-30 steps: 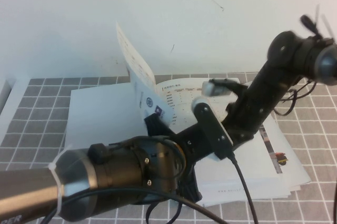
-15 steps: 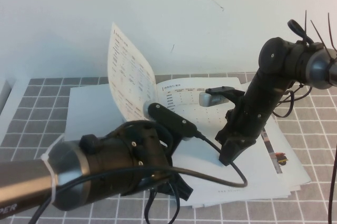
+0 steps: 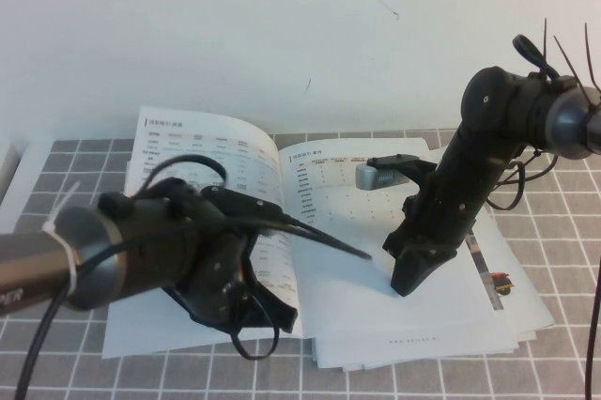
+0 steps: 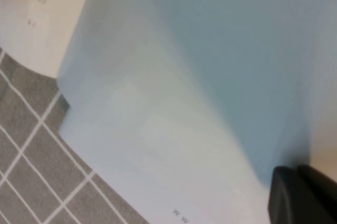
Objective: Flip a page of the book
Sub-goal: Open the closed book
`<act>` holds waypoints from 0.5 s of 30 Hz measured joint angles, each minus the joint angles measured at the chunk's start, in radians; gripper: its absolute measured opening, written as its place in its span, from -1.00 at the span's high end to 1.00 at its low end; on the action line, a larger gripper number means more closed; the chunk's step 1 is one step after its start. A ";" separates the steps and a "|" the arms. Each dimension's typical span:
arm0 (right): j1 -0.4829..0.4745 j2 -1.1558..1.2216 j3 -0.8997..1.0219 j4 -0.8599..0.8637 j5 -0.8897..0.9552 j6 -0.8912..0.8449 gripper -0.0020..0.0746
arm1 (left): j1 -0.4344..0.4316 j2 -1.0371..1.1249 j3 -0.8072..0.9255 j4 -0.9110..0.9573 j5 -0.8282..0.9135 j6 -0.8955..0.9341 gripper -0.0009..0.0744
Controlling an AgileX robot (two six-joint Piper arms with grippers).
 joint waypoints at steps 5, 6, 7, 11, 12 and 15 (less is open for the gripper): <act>0.000 0.000 0.000 0.000 0.000 0.009 0.95 | 0.109 0.017 0.000 -0.315 -0.044 0.251 0.99; 0.000 0.000 0.000 0.000 0.000 0.008 0.95 | 0.130 0.017 0.000 -0.393 -0.044 0.322 0.99; 0.000 0.000 0.000 0.000 0.000 0.010 0.95 | 0.150 0.017 0.000 -0.472 -0.044 0.391 0.99; 0.000 0.000 0.000 0.000 0.000 0.012 0.95 | 0.214 0.017 0.000 -0.736 -0.037 0.615 0.99; 0.000 0.000 0.000 0.000 0.000 0.012 0.95 | 0.229 0.017 0.000 -0.798 -0.036 0.664 0.99; 0.000 0.000 0.000 0.000 0.000 0.012 0.95 | 0.269 0.017 0.000 -0.975 -0.026 0.772 0.99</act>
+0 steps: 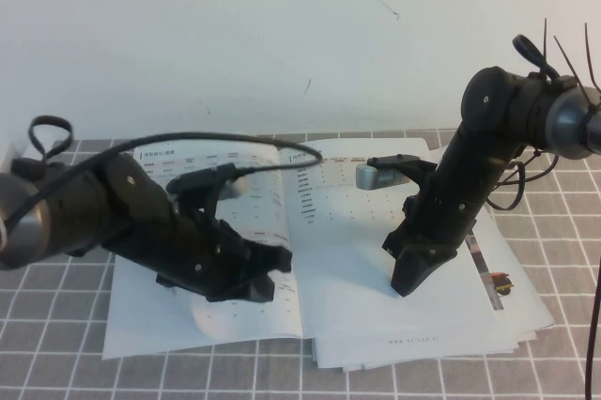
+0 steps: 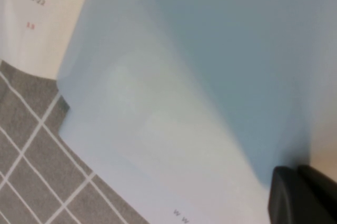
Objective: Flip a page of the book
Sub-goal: Open the closed book
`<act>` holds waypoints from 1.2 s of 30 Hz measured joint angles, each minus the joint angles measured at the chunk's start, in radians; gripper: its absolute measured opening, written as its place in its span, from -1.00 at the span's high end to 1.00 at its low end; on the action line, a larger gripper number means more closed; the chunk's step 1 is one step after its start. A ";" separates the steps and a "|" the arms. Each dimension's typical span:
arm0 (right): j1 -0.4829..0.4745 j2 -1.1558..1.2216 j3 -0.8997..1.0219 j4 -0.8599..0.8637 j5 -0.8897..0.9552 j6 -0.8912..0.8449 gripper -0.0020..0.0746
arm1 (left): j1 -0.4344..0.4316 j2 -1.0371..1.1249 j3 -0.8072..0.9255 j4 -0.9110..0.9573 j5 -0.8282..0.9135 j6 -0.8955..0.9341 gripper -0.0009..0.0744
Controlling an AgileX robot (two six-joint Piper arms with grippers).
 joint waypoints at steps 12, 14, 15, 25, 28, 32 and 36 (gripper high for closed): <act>0.000 0.000 0.000 -0.002 0.000 0.001 0.95 | 0.171 0.000 -0.008 -0.471 -0.014 0.435 0.99; 0.000 0.000 0.000 -0.002 0.000 0.003 0.95 | 0.183 0.000 -0.028 -0.429 -0.014 0.444 0.99; 0.000 0.000 0.000 -0.002 0.000 0.002 0.95 | 0.189 0.000 -0.043 -0.387 -0.021 0.444 0.99; 0.000 0.000 0.000 0.000 0.000 0.002 0.95 | 0.145 0.058 -0.181 -0.123 -0.013 0.376 0.99; 0.000 0.000 0.000 0.002 0.000 0.002 0.95 | 0.115 0.104 -0.183 -0.103 -0.013 0.375 0.99; 0.000 0.002 0.000 0.004 0.000 0.003 0.95 | 0.091 0.164 -0.184 -0.042 -0.015 0.368 0.99; 0.000 0.020 0.000 0.013 0.000 0.003 0.95 | 0.086 0.203 -0.185 0.026 -0.013 0.343 0.99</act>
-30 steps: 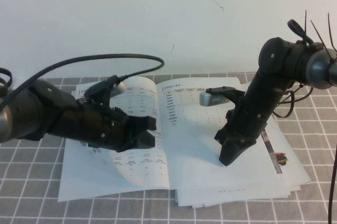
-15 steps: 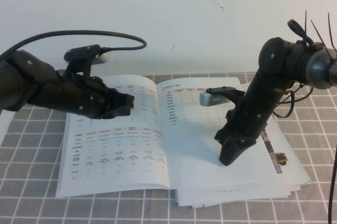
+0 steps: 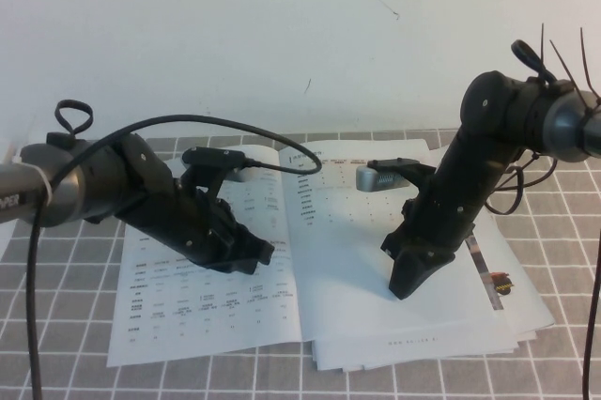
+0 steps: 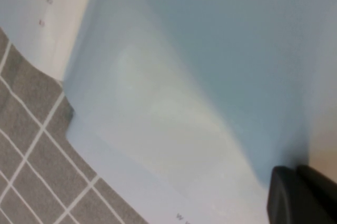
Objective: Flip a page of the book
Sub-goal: Open the closed book
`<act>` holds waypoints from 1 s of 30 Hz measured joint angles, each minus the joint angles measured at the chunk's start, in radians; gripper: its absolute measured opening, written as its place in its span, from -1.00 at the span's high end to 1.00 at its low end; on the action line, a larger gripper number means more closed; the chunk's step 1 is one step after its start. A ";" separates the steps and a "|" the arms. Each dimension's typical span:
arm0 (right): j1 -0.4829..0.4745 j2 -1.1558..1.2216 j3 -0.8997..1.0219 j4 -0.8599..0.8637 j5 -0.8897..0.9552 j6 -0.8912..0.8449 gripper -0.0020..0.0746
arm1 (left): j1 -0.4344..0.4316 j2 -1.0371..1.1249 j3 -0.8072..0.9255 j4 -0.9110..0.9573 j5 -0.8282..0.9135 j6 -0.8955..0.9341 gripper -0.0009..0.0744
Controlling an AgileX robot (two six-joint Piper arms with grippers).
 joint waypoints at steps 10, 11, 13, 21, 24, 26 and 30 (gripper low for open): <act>-0.002 0.013 -0.009 0.018 0.007 0.002 0.95 | 0.000 0.020 -0.002 0.051 -0.006 -0.015 0.99; -0.002 0.013 -0.009 0.017 0.008 0.002 0.95 | 0.000 0.020 -0.002 0.051 -0.006 -0.015 0.99; -0.002 0.013 -0.011 0.017 0.008 0.002 0.95 | -0.002 0.017 -0.002 0.051 -0.006 -0.015 0.99; 0.002 -0.103 -0.056 -0.027 0.006 0.002 0.95 | -0.002 -0.148 -0.002 0.090 -0.033 0.000 0.99; 0.002 -0.208 -0.090 -0.063 0.006 0.002 0.95 | -0.002 -0.252 -0.002 0.127 -0.032 0.002 0.99; 0.002 -0.290 -0.106 -0.097 0.006 0.002 0.95 | -0.002 -0.331 -0.002 0.156 -0.032 0.002 0.99; 0.002 -0.452 -0.108 -0.179 0.012 0.008 0.95 | -0.002 -0.499 -0.002 0.194 -0.026 0.002 0.99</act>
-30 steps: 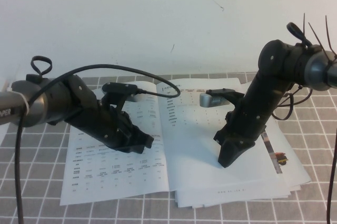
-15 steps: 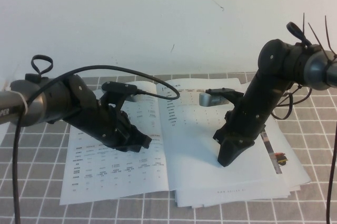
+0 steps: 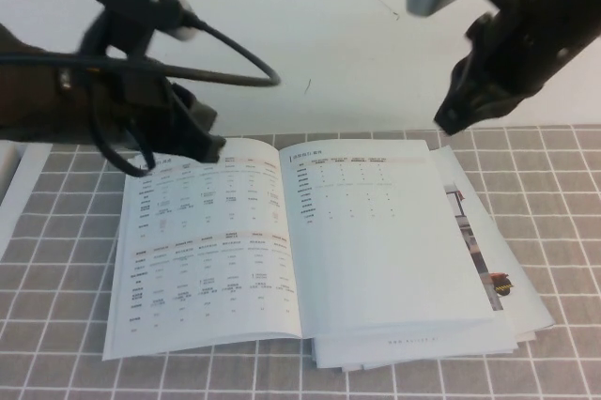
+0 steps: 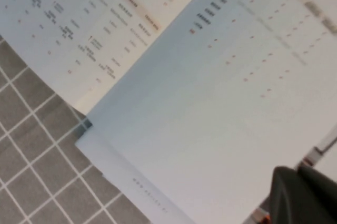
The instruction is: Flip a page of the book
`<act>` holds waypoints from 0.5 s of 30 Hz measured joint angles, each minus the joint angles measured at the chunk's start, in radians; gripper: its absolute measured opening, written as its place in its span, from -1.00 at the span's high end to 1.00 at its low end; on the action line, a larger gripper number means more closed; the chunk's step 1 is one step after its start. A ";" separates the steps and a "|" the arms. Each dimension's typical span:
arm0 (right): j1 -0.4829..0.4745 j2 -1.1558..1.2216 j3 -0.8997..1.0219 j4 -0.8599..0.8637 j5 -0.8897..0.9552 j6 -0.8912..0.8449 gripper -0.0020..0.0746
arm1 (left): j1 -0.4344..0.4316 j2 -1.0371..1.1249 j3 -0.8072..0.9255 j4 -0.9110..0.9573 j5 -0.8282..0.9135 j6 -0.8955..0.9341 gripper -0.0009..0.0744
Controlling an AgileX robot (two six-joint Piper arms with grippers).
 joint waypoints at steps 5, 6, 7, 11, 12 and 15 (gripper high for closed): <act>0.000 -0.185 0.000 -0.113 0.012 0.046 0.95 | 0.000 -0.225 0.000 0.018 0.012 0.000 0.99; 0.000 -0.230 0.000 -0.137 0.020 0.056 0.95 | 0.000 -0.259 0.000 0.022 0.011 -0.002 0.99; 0.000 -0.259 0.000 -0.152 0.022 0.062 0.95 | 0.000 -0.300 0.000 0.026 0.011 -0.002 0.99; 0.000 -0.397 0.038 -0.209 0.022 0.077 0.95 | 0.000 -0.448 0.044 0.050 0.003 -0.002 0.99; 0.000 -0.437 0.065 -0.224 0.022 0.083 0.95 | 0.000 -0.477 0.064 0.060 -0.010 -0.002 0.99; 0.000 -0.557 0.185 -0.272 0.022 0.106 0.95 | 0.000 -0.586 0.170 0.084 -0.053 -0.004 0.99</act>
